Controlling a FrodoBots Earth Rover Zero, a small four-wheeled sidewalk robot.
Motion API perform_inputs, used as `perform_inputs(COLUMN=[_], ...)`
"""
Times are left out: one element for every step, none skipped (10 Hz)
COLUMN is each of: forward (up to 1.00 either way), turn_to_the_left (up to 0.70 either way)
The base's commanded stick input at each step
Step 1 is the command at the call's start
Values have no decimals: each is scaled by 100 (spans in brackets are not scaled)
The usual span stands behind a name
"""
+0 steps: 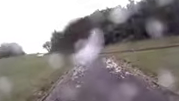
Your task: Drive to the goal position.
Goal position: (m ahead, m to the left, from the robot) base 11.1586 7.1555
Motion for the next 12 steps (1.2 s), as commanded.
perform_inputs(forward=[85,85,0,0,0,0,85,85,85,85,85,85], turn_to_the_left=[0,0,0,0,0,0,0,0,0,0,0,-19])
